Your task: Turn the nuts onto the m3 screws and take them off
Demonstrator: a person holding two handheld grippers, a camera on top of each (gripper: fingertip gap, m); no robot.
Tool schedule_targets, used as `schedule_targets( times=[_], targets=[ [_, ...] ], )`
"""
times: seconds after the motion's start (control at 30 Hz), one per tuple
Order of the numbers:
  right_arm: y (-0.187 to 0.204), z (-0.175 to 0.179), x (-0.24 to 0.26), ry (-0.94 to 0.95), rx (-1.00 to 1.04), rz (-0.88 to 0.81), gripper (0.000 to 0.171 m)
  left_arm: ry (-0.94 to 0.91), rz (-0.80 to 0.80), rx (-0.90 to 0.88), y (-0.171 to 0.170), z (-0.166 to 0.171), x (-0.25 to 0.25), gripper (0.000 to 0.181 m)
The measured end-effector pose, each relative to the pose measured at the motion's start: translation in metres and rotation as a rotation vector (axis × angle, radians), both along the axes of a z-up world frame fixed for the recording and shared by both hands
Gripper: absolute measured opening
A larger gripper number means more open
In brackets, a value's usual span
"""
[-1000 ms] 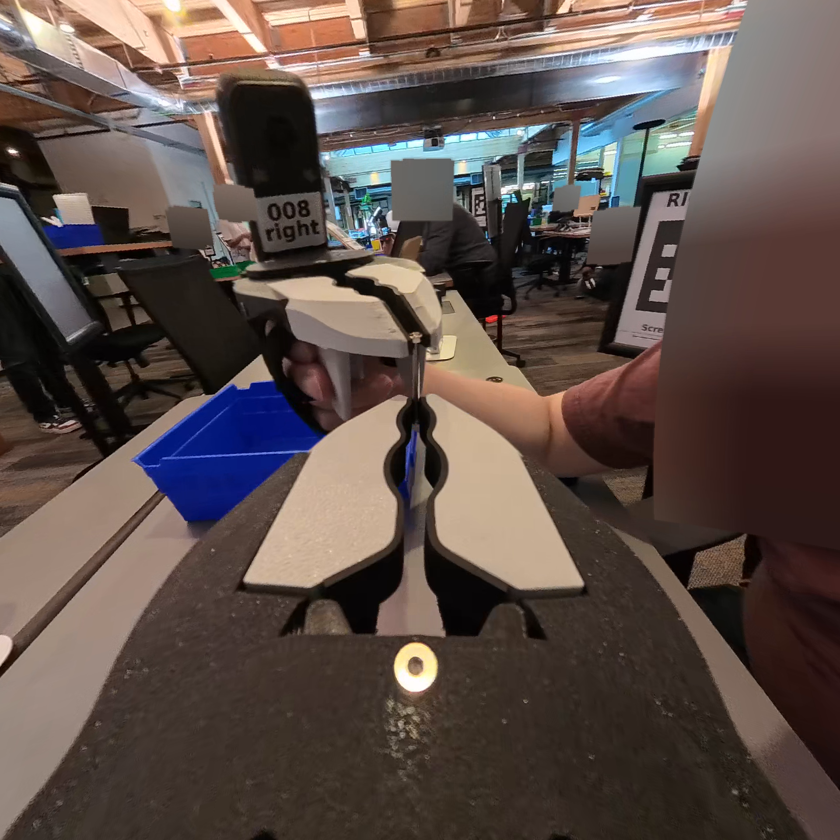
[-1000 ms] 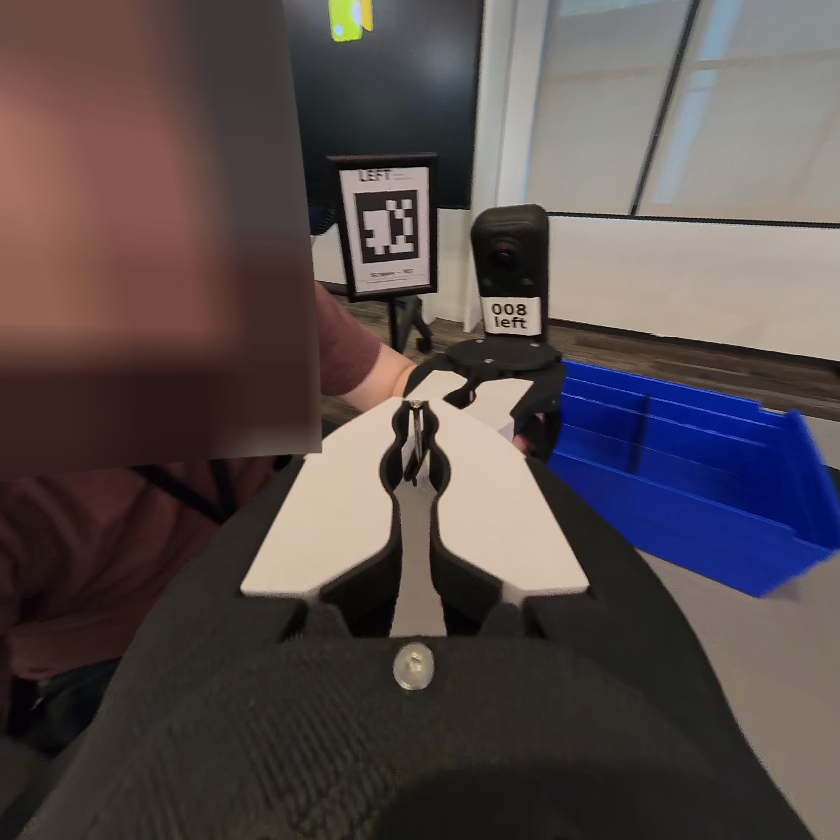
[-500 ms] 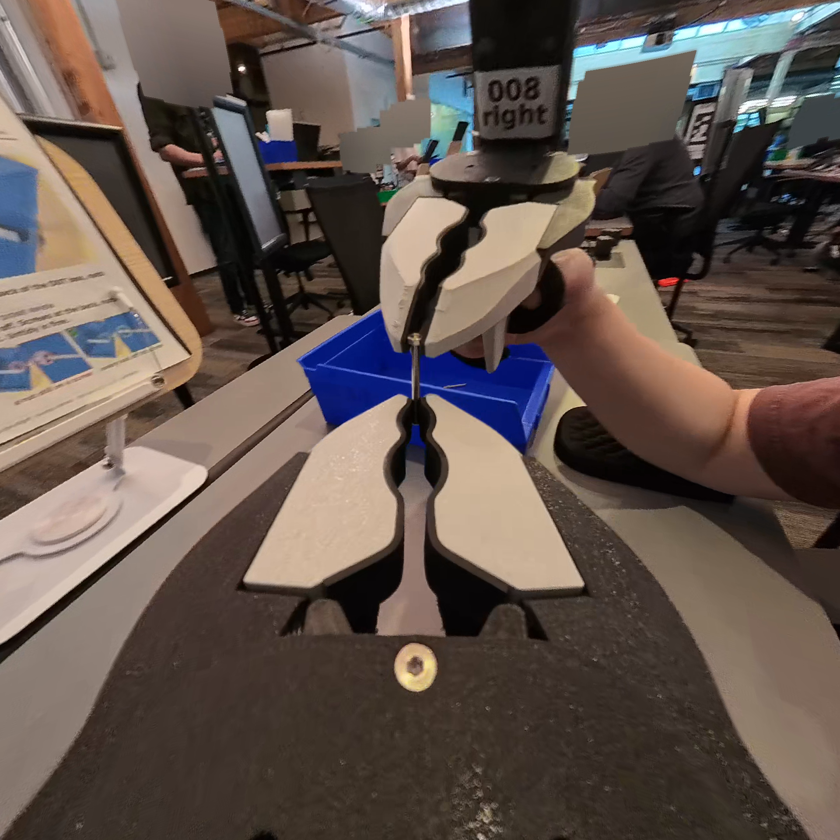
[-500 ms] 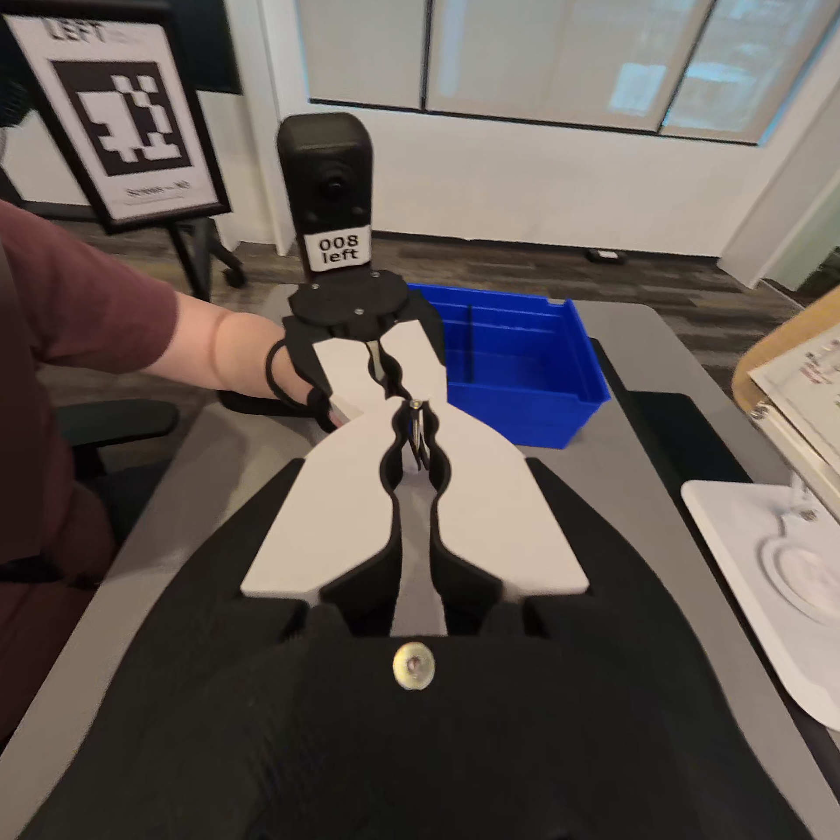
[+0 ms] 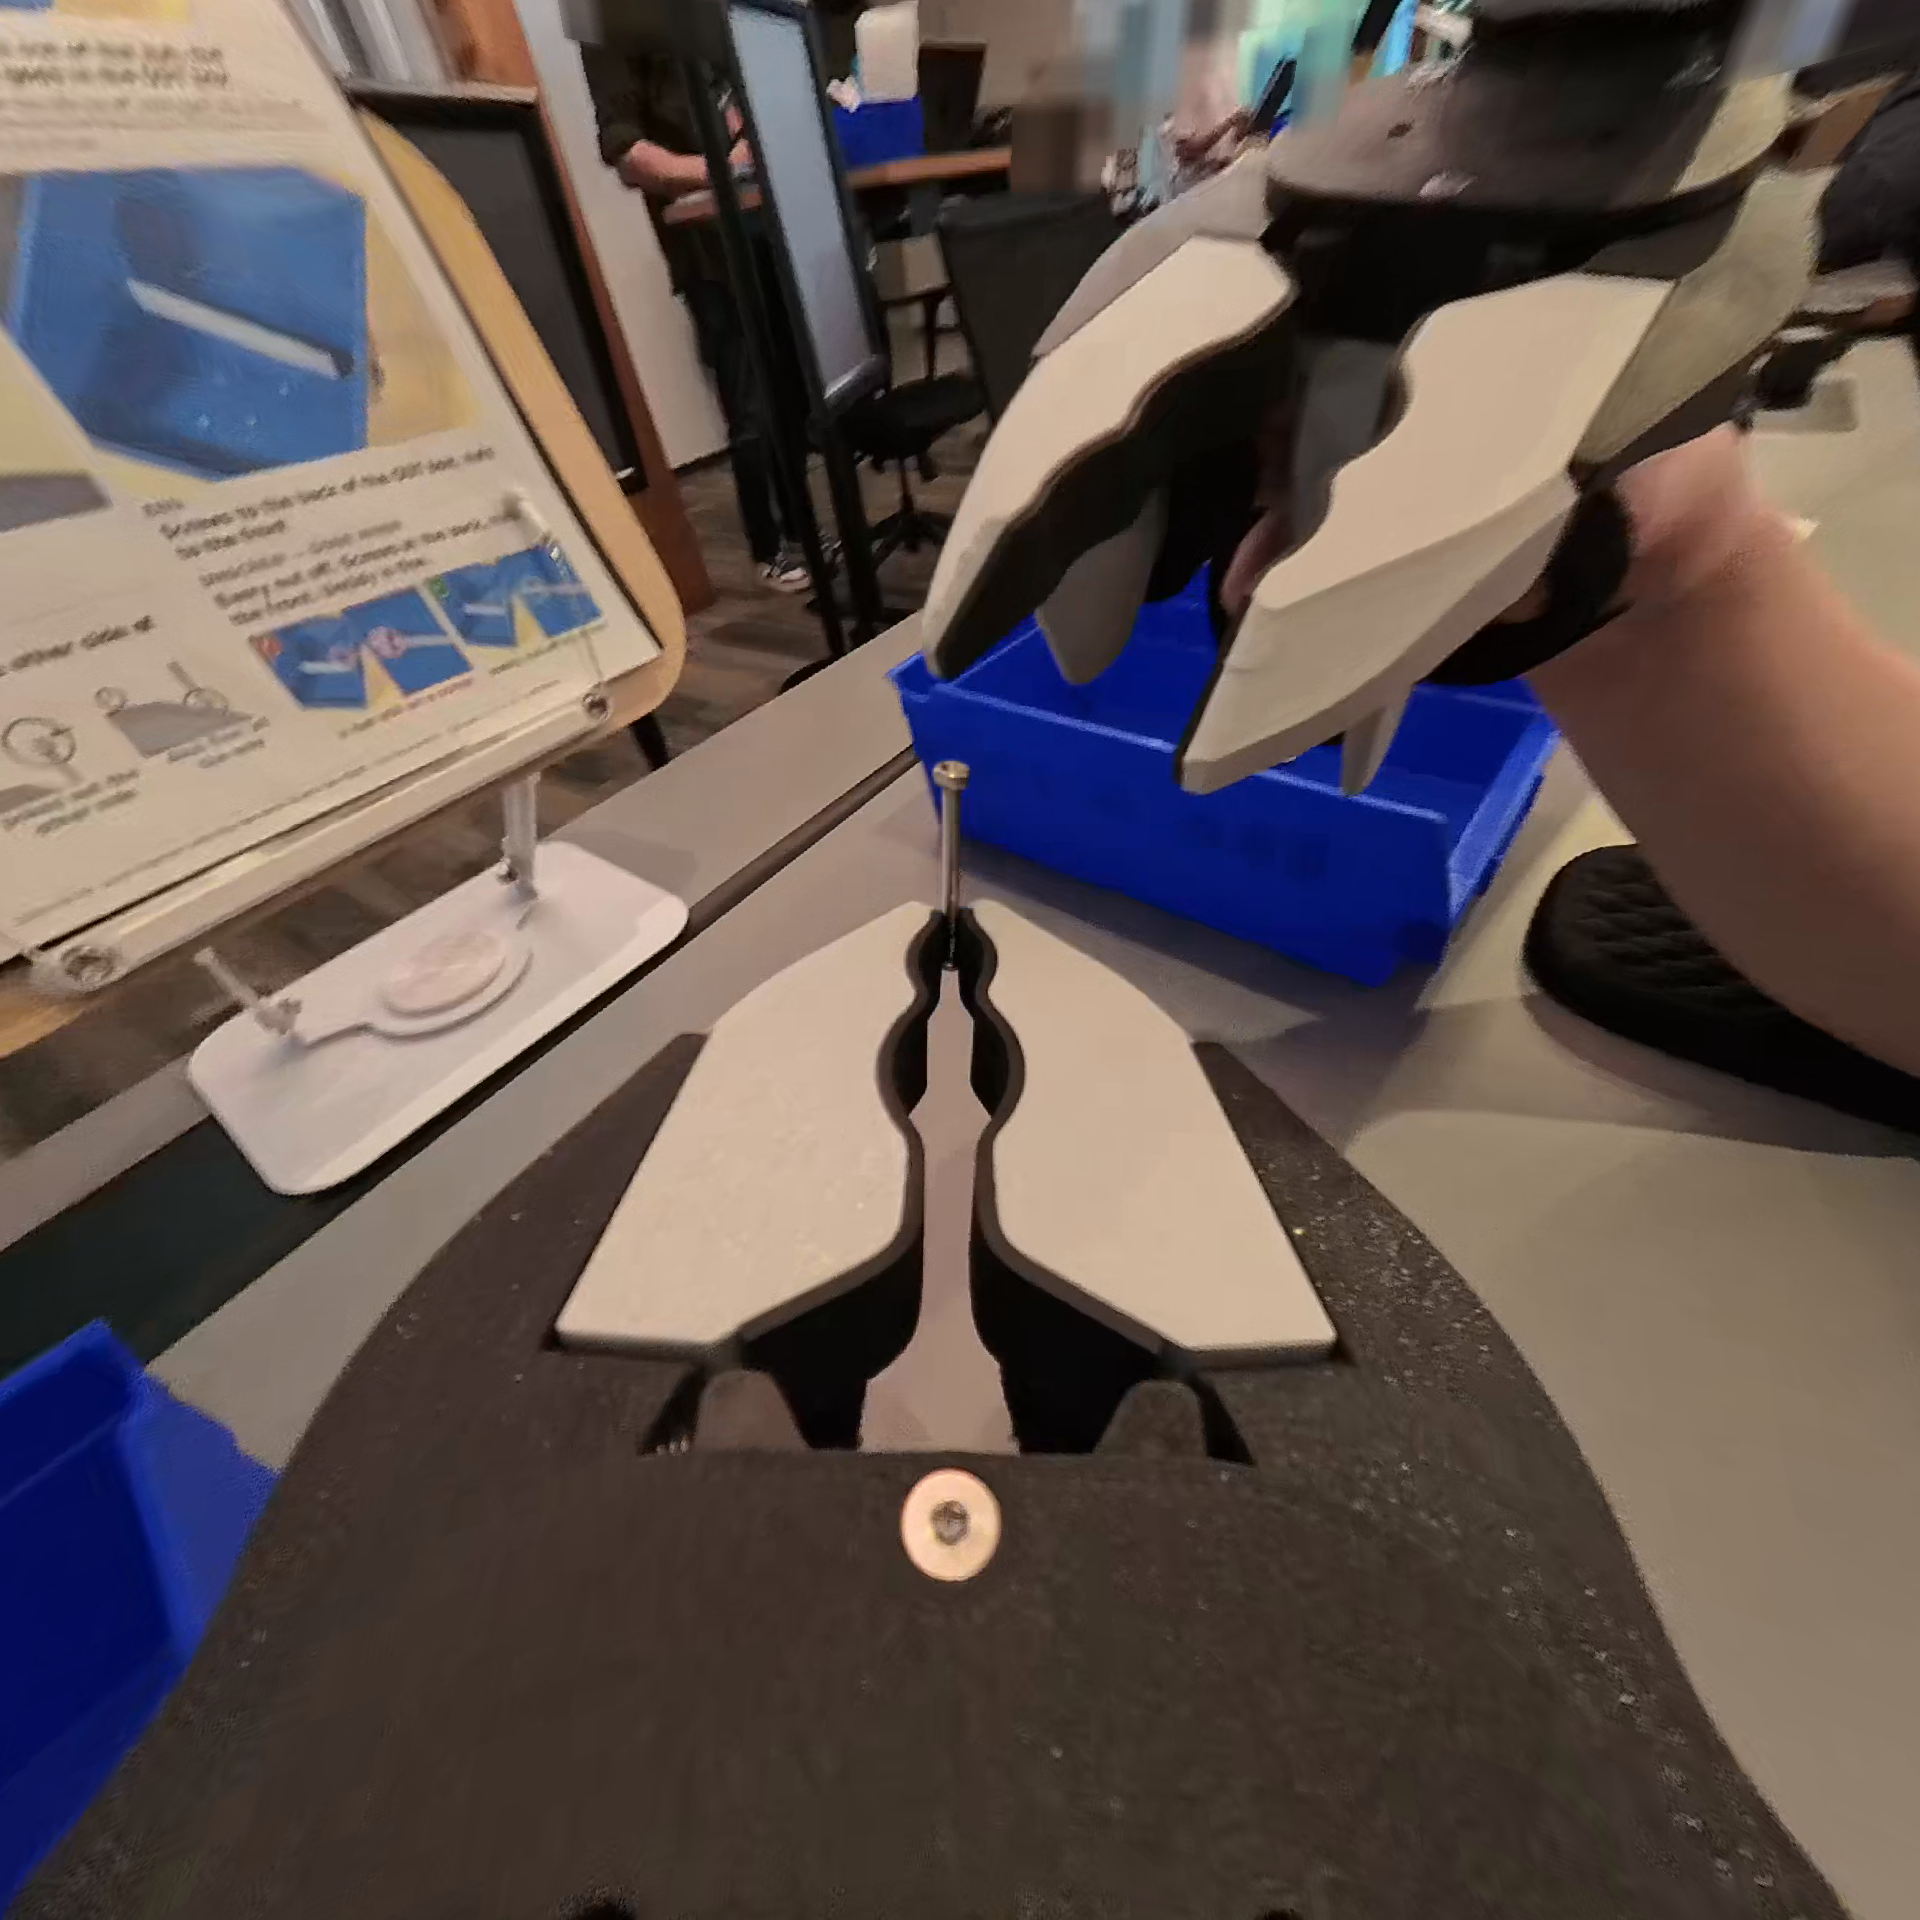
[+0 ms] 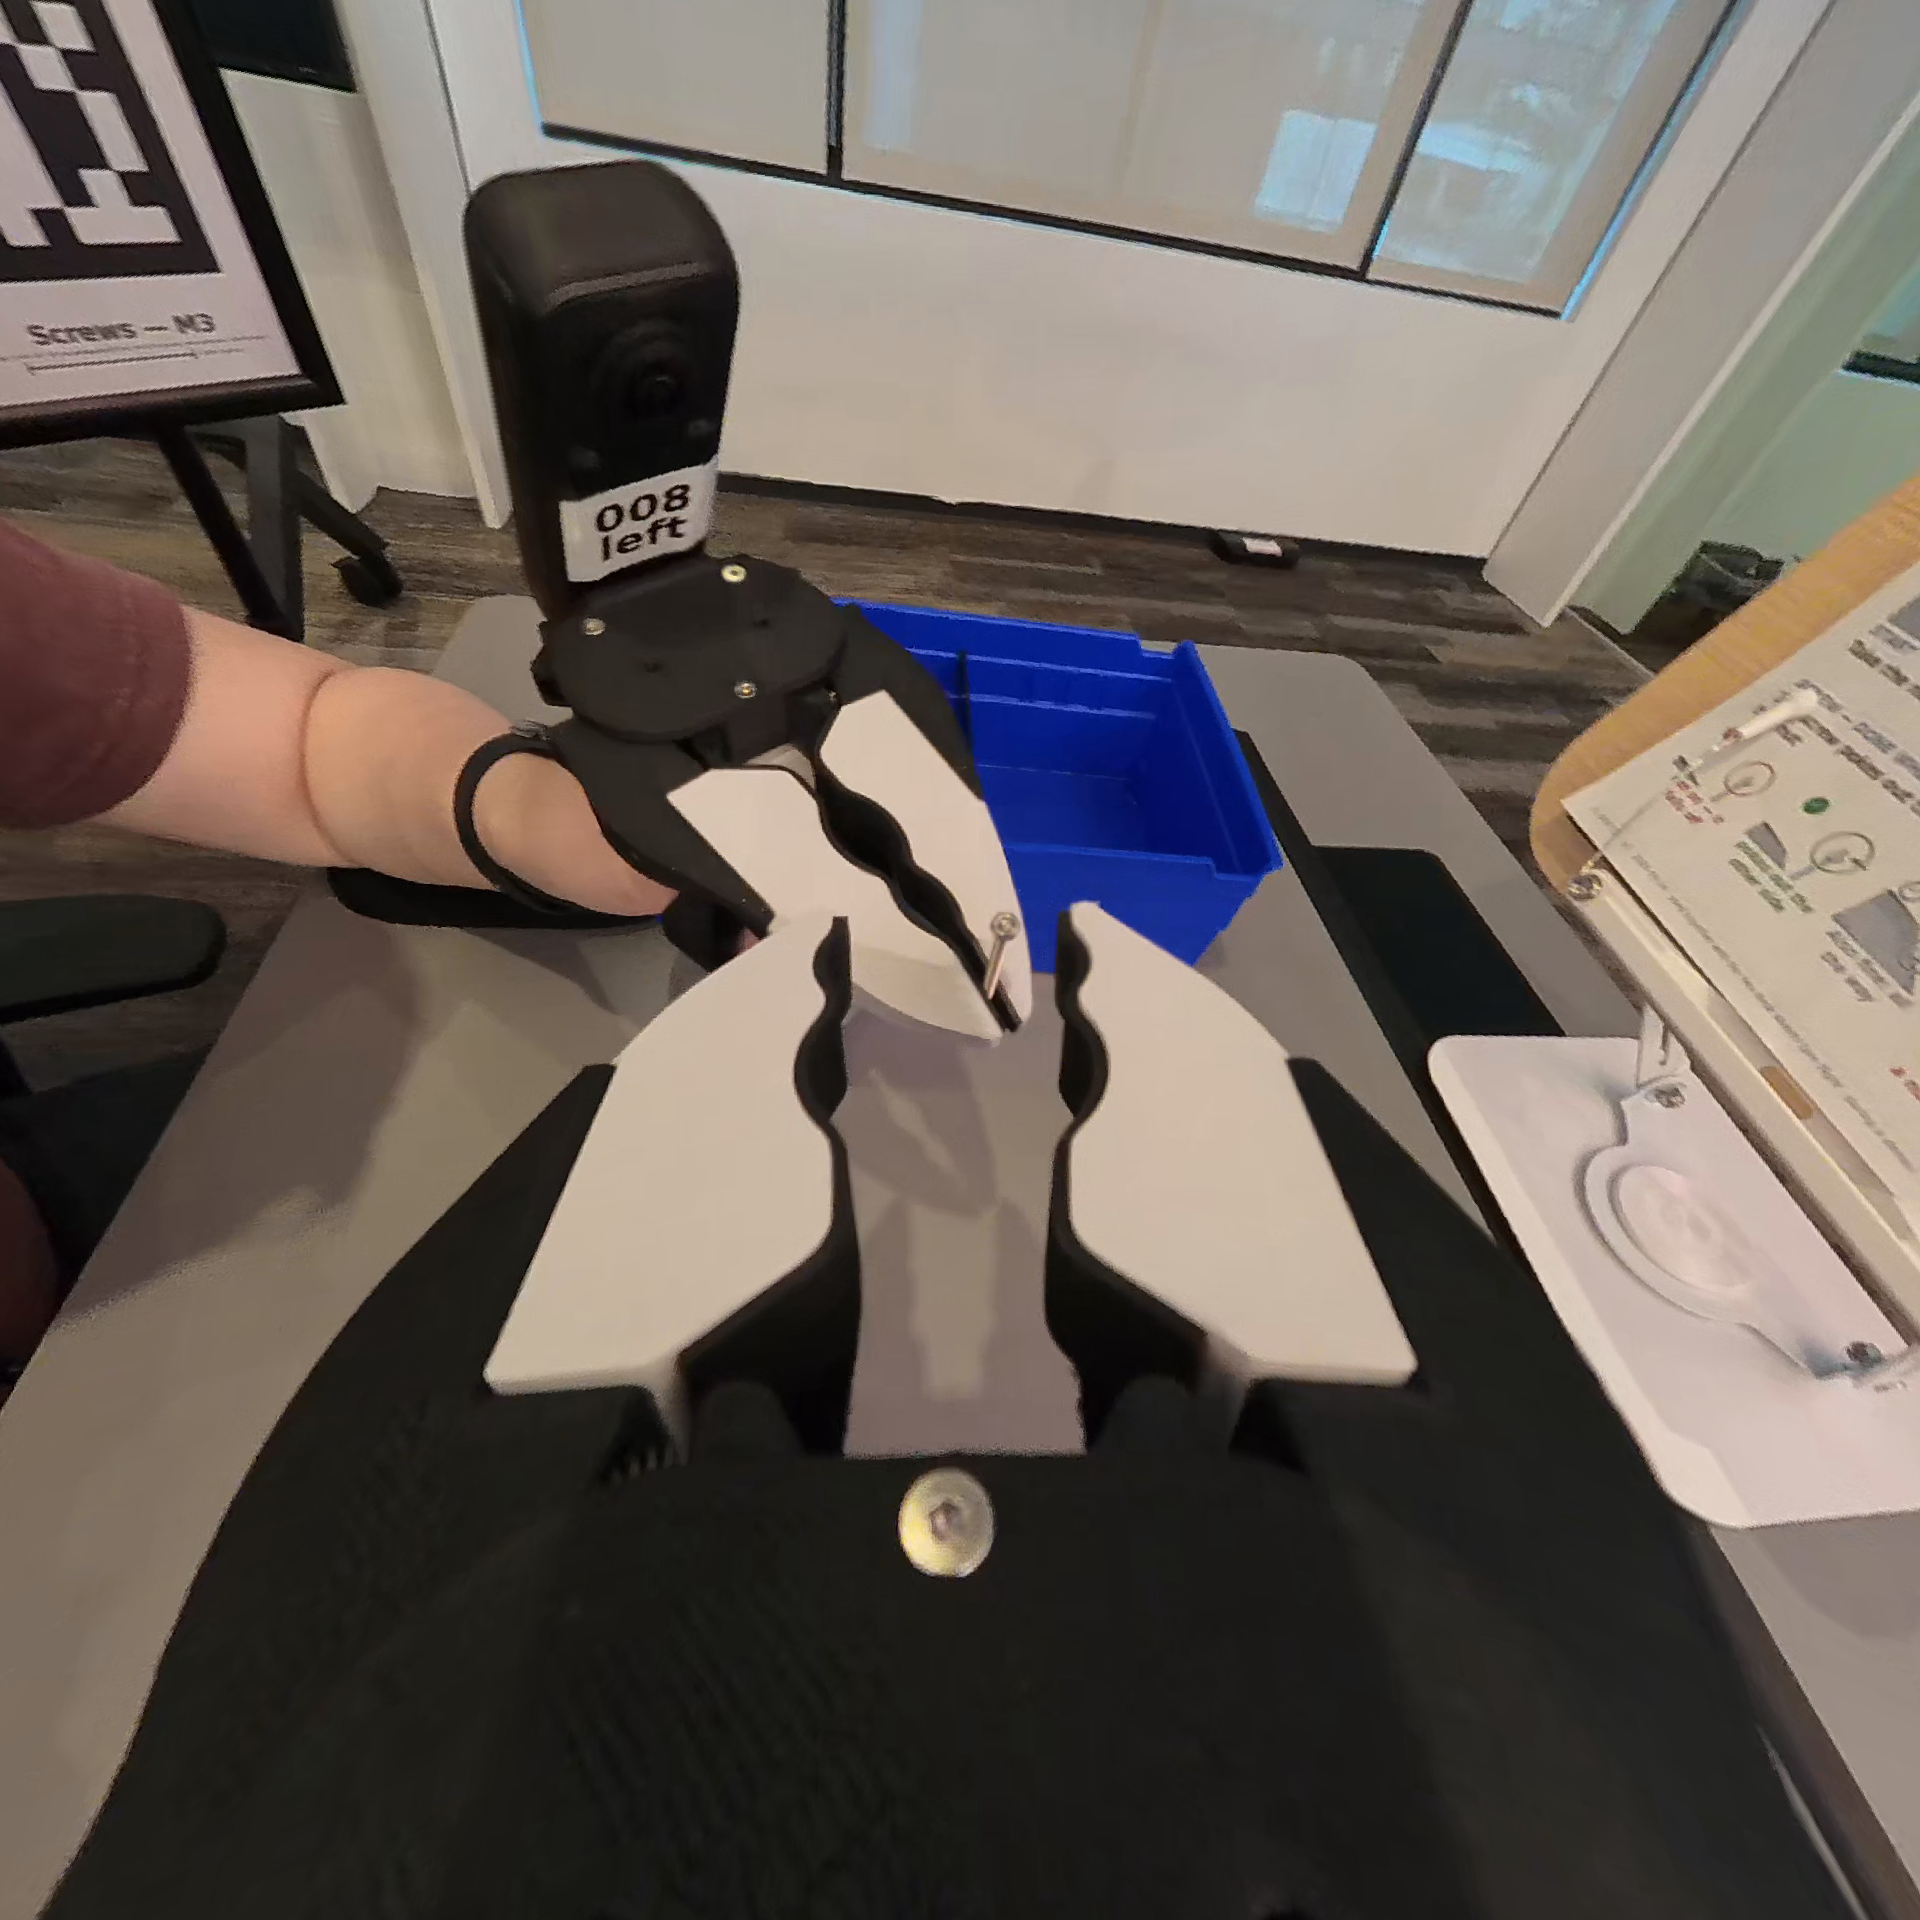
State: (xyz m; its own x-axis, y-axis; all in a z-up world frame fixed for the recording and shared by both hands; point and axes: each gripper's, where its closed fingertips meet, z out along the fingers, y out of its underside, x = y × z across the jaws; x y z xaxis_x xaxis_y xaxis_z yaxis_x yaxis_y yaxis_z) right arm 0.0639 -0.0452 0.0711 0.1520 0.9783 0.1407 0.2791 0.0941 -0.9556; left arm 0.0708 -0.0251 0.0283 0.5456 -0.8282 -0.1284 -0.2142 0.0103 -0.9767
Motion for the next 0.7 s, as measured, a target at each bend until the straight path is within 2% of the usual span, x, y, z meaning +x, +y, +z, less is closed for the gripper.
schedule_targets(
  times=[0.17, 0.4, 0.47, 0.6, 0.7],
  targets=[
    [0.014, -0.010, 0.000, -0.005, -0.040, -0.038, 0.043, 0.078, 0.065, -0.017, 0.013, -0.020, -0.003, 0.002],
    [0.018, -0.018, -0.002, -0.006, -0.018, -0.022, 0.047, 0.078, 0.031, -0.027, 0.010, -0.022, 0.002, 0.002],
    [0.014, -0.015, -0.005, 0.026, 0.006, 0.010, 0.053, 0.035, -0.036, -0.029, 0.001, -0.017, 0.008, 0.002],
    [-0.010, 0.003, -0.011, 0.170, 0.011, 0.157, 0.065, -0.121, -0.278, -0.015, -0.035, 0.010, 0.024, 0.002],
    [-0.030, 0.015, -0.014, 0.252, -0.040, 0.264, 0.068, -0.194, -0.338, 0.000, -0.047, 0.025, 0.024, 0.002]
  ],
)
